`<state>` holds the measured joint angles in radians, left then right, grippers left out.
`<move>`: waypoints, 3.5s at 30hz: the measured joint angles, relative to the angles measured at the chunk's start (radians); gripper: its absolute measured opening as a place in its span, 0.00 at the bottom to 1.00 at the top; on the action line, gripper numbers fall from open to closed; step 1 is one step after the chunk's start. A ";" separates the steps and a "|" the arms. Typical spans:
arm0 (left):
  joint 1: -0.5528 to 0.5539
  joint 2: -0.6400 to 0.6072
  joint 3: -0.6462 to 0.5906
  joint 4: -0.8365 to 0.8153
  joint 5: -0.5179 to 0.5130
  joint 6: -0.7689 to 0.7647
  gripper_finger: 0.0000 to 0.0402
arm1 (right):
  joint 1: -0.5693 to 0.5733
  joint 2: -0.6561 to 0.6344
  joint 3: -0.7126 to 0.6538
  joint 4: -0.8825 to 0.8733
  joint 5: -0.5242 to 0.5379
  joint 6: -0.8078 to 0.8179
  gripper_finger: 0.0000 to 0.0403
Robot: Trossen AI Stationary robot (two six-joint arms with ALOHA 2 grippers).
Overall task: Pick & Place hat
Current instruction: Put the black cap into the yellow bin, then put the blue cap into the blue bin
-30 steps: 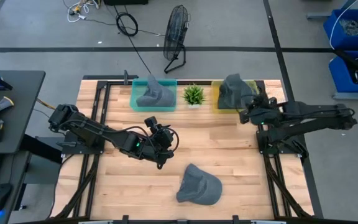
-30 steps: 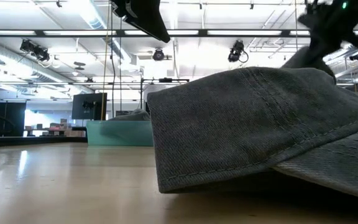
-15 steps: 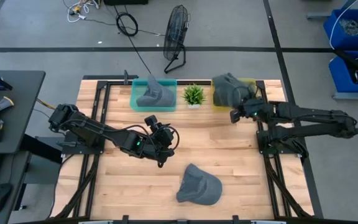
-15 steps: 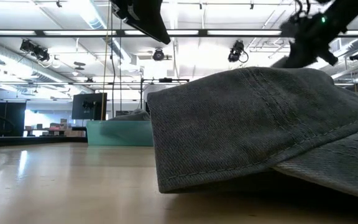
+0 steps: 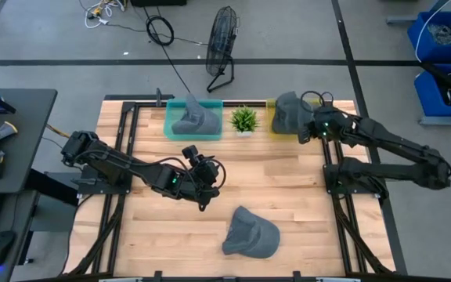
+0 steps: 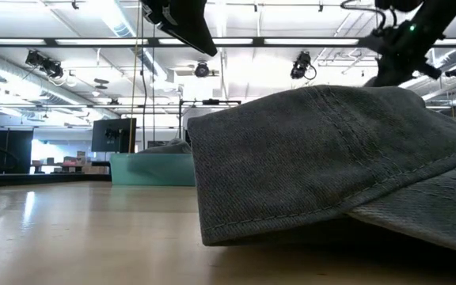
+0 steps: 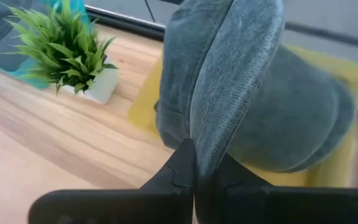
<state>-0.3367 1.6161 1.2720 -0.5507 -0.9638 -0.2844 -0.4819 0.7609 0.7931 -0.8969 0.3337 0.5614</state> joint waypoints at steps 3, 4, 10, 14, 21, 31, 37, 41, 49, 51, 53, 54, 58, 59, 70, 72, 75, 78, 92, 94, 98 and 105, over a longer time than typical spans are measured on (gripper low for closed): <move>0.000 0.000 0.000 0.000 0.000 0.000 0.42 | -0.082 0.000 -0.043 0.052 -0.125 -0.025 0.03; 0.000 0.000 0.000 0.000 0.000 0.000 0.42 | -0.105 -0.001 -0.058 0.065 -0.149 -0.033 0.03; 0.000 0.000 0.000 0.000 0.008 0.000 0.42 | -0.226 0.001 -0.129 0.116 -0.114 -0.089 0.04; 0.000 0.000 0.000 0.000 0.079 0.000 0.42 | -0.279 0.001 -0.128 0.123 -0.111 -0.107 0.10; 0.000 0.000 0.000 0.000 0.108 -0.001 0.42 | -0.327 0.001 -0.121 0.116 -0.128 -0.208 0.23; 0.003 0.000 0.000 0.000 0.108 0.000 0.42 | -0.389 0.001 0.102 0.012 -0.081 -0.297 0.35; 0.003 0.000 0.000 0.000 0.108 -0.001 0.42 | -0.394 -0.001 0.226 0.032 -0.133 -0.320 0.34; 0.003 0.000 0.000 0.000 0.108 0.000 0.42 | -0.376 0.008 0.188 0.032 -0.256 -0.347 0.25; 0.004 0.000 0.000 0.001 0.108 0.000 0.42 | -0.368 0.120 -0.074 0.168 -0.194 -0.301 0.04; 0.004 0.000 0.000 0.001 0.108 0.000 0.42 | -0.370 0.182 -0.065 0.185 -0.165 -0.283 0.03; 0.004 0.000 0.000 0.001 0.108 0.000 0.42 | -0.371 0.239 -0.062 0.251 -0.106 -0.291 0.01; 0.004 0.000 0.000 0.001 0.108 0.000 0.42 | -0.374 0.265 -0.061 0.293 -0.083 -0.309 0.01; 0.004 0.000 0.000 0.001 0.108 0.000 0.42 | -0.402 0.362 -0.060 0.438 -0.060 -0.335 0.02; 0.004 0.000 0.000 0.001 0.108 0.000 0.42 | -0.410 0.385 -0.059 0.453 -0.064 -0.333 0.01; 0.010 0.000 0.000 0.000 0.108 0.000 0.42 | -0.414 0.645 -0.054 0.444 -0.163 -0.353 0.00; 0.010 0.000 0.000 0.000 0.108 0.000 0.42 | -0.406 0.652 -0.054 0.443 -0.163 -0.355 0.00; 0.010 0.000 0.000 0.000 0.108 0.000 0.42 | -0.399 0.640 -0.040 0.396 -0.190 -0.355 0.00; 0.010 0.000 0.000 0.000 0.108 0.000 0.42 | -0.398 0.637 -0.024 0.358 -0.207 -0.344 0.00; 0.010 0.000 0.000 0.000 0.108 0.000 0.42 | -0.359 0.680 -0.016 0.328 -0.192 -0.313 0.00; 0.010 0.000 0.000 0.000 0.108 0.000 0.42 | -0.358 0.663 0.025 0.255 -0.189 -0.319 0.00; 0.010 0.000 0.000 0.000 0.108 0.000 0.42 | -0.346 0.610 0.152 0.096 -0.191 -0.315 0.00; 0.008 0.000 0.000 0.003 0.165 0.004 0.42 | -0.280 0.501 0.372 -0.150 -0.174 -0.296 0.00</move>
<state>-0.3290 1.6157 1.2720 -0.5475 -0.7986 -0.2801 -0.7619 1.2623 1.1652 -1.0473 0.1594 0.2658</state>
